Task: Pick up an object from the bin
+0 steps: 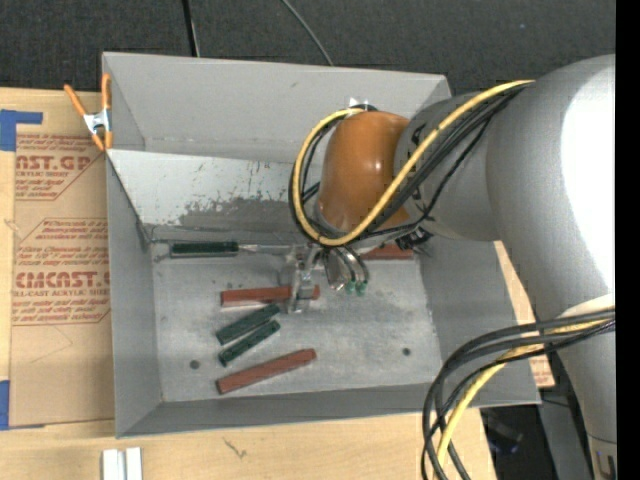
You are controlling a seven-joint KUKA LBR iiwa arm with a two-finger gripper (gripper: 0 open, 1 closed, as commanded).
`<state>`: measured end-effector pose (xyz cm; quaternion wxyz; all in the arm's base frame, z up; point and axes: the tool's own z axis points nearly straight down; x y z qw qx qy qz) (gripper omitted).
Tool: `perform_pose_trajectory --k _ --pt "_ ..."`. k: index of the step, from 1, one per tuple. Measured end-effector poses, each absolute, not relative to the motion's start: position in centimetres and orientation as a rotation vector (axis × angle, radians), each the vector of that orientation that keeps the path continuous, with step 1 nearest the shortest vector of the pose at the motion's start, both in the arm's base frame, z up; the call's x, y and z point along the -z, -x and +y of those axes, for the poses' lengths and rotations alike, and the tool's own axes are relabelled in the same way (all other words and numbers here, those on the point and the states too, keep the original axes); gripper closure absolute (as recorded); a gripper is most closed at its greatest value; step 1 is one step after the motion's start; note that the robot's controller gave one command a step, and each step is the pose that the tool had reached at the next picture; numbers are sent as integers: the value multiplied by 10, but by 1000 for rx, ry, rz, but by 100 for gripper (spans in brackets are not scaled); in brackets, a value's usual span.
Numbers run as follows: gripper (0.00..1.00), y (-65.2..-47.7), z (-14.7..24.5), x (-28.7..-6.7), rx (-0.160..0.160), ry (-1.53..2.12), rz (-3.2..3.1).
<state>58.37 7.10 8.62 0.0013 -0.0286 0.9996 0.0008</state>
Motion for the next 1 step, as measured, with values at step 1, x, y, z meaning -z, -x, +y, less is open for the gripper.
perform_pose_trajectory --k 1 --pt "100 -586 74 -204 0 139 3136"
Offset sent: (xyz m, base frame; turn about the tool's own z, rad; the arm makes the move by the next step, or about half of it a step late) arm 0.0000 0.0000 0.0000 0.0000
